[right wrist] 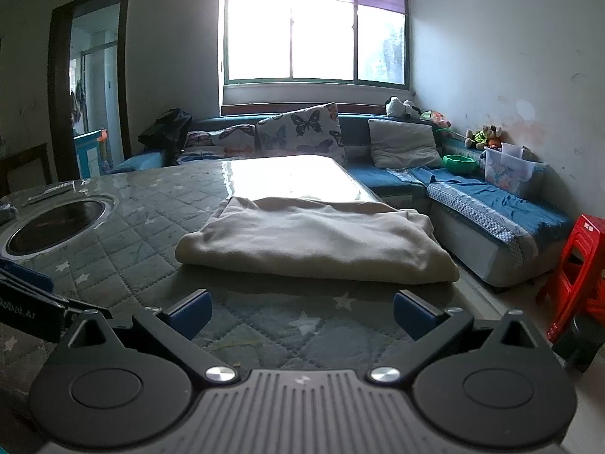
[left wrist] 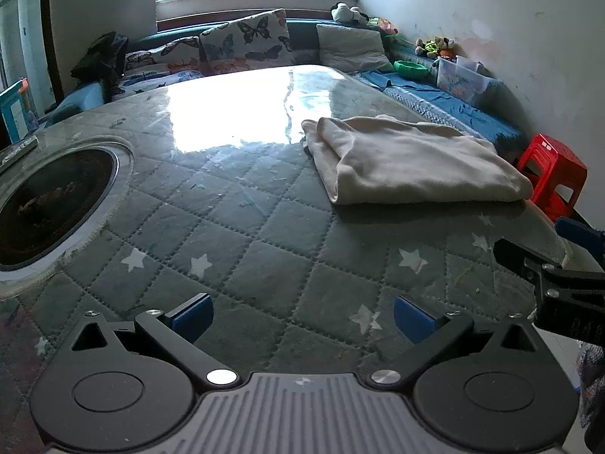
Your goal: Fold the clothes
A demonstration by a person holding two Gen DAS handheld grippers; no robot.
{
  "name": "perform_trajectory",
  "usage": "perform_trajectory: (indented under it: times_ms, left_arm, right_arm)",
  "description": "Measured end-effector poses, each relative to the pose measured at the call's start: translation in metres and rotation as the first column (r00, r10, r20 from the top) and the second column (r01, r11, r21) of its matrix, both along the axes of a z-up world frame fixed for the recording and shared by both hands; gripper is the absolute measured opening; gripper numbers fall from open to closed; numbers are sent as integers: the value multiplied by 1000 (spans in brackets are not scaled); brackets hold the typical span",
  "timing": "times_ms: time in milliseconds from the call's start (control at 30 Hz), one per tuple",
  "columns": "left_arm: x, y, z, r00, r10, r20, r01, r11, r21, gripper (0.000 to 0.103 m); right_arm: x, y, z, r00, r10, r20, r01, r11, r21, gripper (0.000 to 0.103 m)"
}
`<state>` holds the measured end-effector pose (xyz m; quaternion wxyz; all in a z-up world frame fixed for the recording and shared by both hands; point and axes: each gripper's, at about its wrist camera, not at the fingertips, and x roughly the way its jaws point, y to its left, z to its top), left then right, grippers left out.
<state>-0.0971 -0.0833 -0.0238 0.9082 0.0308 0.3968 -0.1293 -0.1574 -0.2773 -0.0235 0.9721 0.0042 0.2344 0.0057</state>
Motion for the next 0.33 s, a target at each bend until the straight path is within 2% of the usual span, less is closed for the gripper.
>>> perform_trajectory:
  times_ms: [333]
  left_arm:
    - [-5,0,6,1000,2,16,-2,1000,-3,103]
  right_arm:
    - [-4,3,6,1000,0,16,0,1000,2,103]
